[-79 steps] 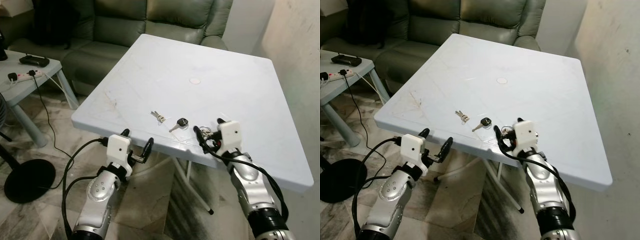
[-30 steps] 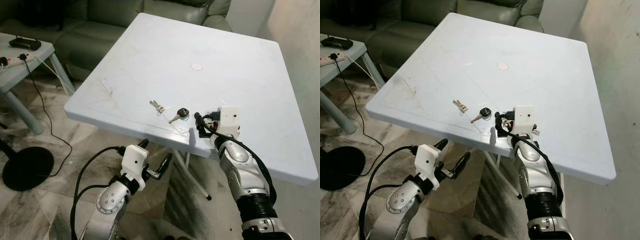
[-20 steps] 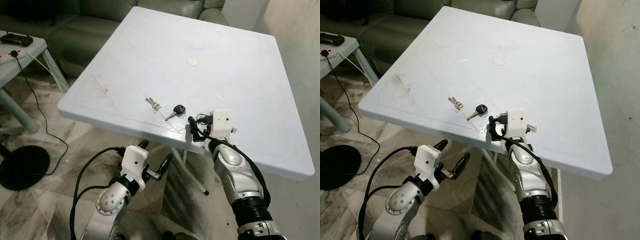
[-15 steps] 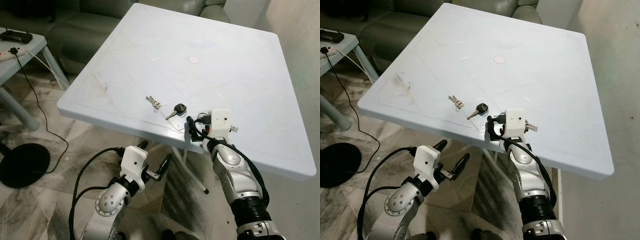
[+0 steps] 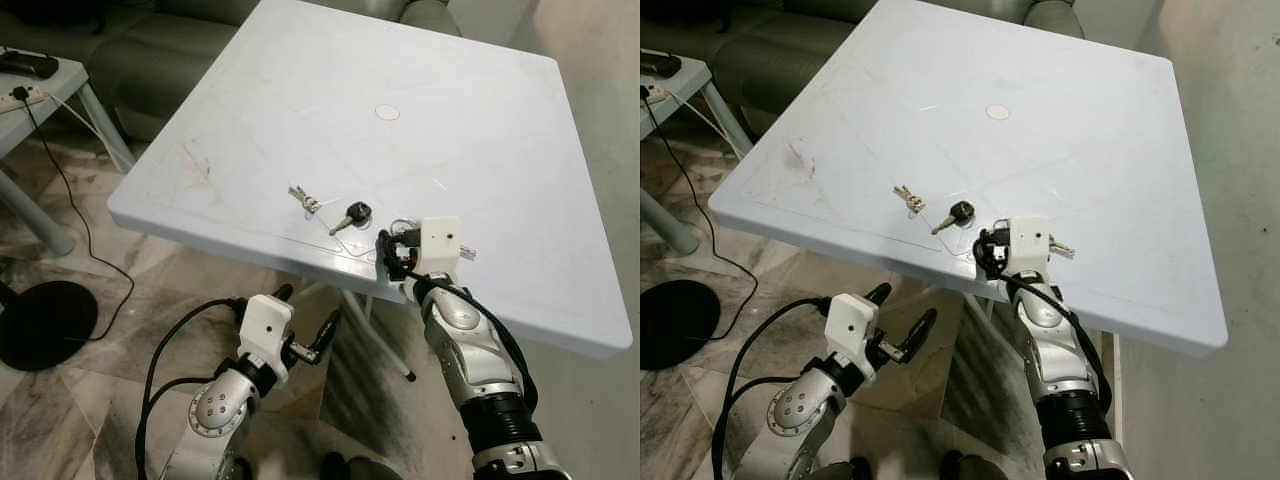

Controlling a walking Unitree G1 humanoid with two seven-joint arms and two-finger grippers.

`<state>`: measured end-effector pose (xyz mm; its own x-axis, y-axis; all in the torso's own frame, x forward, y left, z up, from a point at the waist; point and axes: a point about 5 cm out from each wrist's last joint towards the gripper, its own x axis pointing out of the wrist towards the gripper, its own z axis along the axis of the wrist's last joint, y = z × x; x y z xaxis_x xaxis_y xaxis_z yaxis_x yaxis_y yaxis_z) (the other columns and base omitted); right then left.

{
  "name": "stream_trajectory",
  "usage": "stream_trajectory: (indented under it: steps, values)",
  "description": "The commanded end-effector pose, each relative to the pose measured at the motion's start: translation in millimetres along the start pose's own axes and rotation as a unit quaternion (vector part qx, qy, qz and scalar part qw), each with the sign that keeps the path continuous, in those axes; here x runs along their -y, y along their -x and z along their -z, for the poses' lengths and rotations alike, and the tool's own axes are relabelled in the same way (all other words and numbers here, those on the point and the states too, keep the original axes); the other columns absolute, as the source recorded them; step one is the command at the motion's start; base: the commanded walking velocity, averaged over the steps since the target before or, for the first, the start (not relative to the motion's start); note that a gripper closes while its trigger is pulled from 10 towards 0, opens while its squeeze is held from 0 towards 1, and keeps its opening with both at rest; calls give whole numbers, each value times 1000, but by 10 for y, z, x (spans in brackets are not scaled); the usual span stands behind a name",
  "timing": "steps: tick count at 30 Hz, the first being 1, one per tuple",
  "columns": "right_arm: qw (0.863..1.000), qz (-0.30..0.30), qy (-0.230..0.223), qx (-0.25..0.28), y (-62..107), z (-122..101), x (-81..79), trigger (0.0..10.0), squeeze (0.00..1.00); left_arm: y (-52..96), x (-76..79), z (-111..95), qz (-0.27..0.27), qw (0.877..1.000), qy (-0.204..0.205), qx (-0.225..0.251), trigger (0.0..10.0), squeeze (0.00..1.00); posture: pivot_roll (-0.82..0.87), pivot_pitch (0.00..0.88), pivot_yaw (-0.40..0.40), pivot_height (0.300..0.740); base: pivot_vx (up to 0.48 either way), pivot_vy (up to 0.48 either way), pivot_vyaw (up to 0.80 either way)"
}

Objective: Hang keys on a hook

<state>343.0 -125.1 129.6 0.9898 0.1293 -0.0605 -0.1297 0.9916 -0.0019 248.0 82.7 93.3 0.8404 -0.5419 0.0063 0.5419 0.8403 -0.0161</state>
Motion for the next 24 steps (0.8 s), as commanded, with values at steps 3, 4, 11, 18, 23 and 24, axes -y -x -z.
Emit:
stream_trajectory:
  steps: [3, 4, 11, 18, 23, 24]
  values:
    - [1000, 10, -1, 3, 0, -22, 30, 863, 0, 25, 22, 20, 1, 1000, 0, -8, 10000, 0, 21, 215, -104, 740, 0, 0, 0]
    - [1000, 10, -1, 3, 0, -22, 30, 863, 0, 25, 22, 20, 1, 1000, 0, -8, 10000, 0, 21, 215, -104, 740, 0, 0, 0]
    - [1000, 15, -3, 4, -11, -29, 34, 1373, 0, 22, 19, 20, 1, 1000, 0, -9, 10000, 0, 24, 213, -104, 740, 0, 0, 0]
    - [1000, 16, -2, 4, -18, -32, 40, 2000, 0, 22, 18, 21, 0, 1000, 1, -9, 10000, 0, 27, 212, -106, 740, 0, 0, 0]
    - [1000, 14, 1, 8, -24, -46, 34, 1725, 0, 22, 7, 14, -4, 1000, 2, -8, 10000, 0, 28, 209, -107, 740, 0, 0, 0]
    - [1000, 14, 1, 8, -26, -49, 32, 1882, 0, 22, 4, 12, -4, 1000, 2, -7, 10000, 0, 28, 209, -107, 740, 0, 0, 0]
